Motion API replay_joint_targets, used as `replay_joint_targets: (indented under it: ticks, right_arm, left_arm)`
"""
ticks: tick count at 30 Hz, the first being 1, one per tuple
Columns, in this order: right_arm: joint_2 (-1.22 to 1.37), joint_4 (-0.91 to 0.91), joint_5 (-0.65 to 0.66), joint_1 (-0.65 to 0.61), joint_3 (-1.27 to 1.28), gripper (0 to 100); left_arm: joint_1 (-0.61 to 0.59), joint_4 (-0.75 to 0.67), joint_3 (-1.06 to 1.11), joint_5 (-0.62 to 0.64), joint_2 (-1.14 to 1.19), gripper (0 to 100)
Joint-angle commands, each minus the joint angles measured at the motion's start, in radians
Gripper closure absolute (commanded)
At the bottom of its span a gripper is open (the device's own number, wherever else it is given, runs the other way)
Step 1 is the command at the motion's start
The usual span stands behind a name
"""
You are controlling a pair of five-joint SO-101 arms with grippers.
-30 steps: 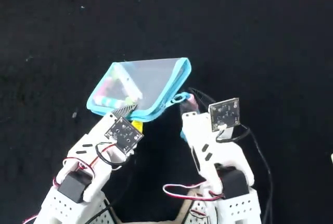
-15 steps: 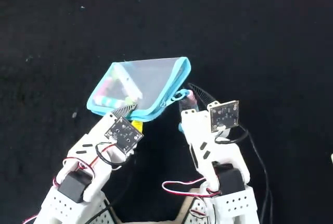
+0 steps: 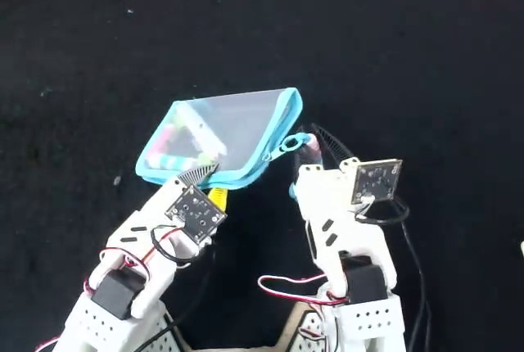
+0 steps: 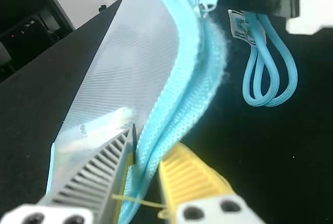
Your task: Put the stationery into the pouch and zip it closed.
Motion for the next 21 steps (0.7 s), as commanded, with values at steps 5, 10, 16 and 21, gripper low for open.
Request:
replay_joint_targets:
  ticks: [5,10,16,21]
  right_arm:
    - [-0.096,0.147,0.133,-0.077,-0.068,98.6]
    - [-0.097,0.321,0.295,-0.275,-0.134,94.4]
    - [-0.097,0.411,0.302,-0.351,-0.168,74.6]
    - [-0.097,0.405,0.302,-0.385,-0.162,74.4]
  left_arm:
    - [-0.001,0.006,-0.005,0.002,0.011,97]
    - [-0.001,0.006,-0.005,0.002,0.011,97]
    - [-0.002,0.006,-0.012,0.000,0.011,97]
    - [-0.002,0.006,-0.012,-0.002,0.011,97]
